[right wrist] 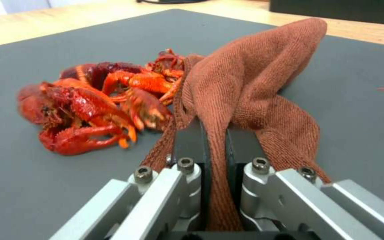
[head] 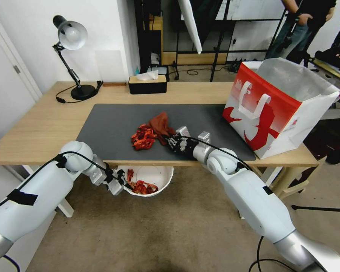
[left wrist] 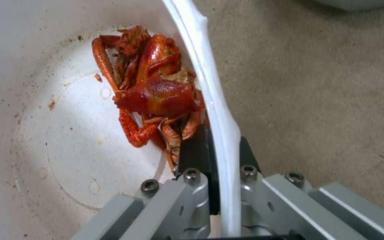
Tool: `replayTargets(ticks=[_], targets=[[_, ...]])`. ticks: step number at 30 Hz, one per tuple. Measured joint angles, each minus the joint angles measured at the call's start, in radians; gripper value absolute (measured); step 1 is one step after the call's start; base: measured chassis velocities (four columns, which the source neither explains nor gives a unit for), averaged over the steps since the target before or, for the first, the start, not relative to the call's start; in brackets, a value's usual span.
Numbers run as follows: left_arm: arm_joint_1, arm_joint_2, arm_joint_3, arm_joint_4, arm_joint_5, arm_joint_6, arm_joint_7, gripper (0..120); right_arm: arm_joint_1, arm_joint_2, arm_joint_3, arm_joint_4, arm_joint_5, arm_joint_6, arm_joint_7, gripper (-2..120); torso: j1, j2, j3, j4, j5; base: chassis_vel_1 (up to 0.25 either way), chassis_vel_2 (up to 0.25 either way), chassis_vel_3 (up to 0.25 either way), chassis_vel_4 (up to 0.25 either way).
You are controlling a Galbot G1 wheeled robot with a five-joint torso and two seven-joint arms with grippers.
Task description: Sweep shrimp from table into container with towel, then put container into takeout bag.
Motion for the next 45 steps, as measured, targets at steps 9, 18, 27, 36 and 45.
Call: replayTargets(ticks=[9,18,27,36,45], targets=[[0.000,0.000,0.000,0.001,0.000,0.000,-0.001,0,-0.012,-0.009,-0.006,0.018,0.000,0.001,-0.020,4,0.000,0.000,0.000,0.0001,0.0000,0.000,0.000,0.000,0.000],[-0.005,0.002,0.000,0.009,-0.001,0.000,-0.001,0,-0.029,-0.024,-0.011,0.040,-0.003,0.005,-0.045,4,0.000,0.000,0.000,0.0000,-0.0001,0.000,0.000,0.000,0.000],[-0.015,0.010,0.000,0.014,-0.010,-0.001,-0.001,0,-0.082,-0.049,-0.002,0.094,-0.006,0.014,-0.084,4,0.000,0.000,0.000,-0.0001,-0.0002,0.000,0.000,0.000,0.000],[-0.015,0.023,-0.002,0.011,-0.018,-0.003,-0.001,0,-0.115,-0.059,0.007,0.128,-0.008,0.015,-0.096,4,0.000,0.000,0.000,0.0000,-0.0001,0.000,0.000,0.000,0.000],[0.000,0.038,-0.008,0.003,-0.024,-0.005,-0.002,0,-0.145,-0.071,0.012,0.165,-0.009,0.015,-0.107,4,0.000,0.000,0.000,-0.0001,-0.0002,0.000,0.000,0.000,0.000]])
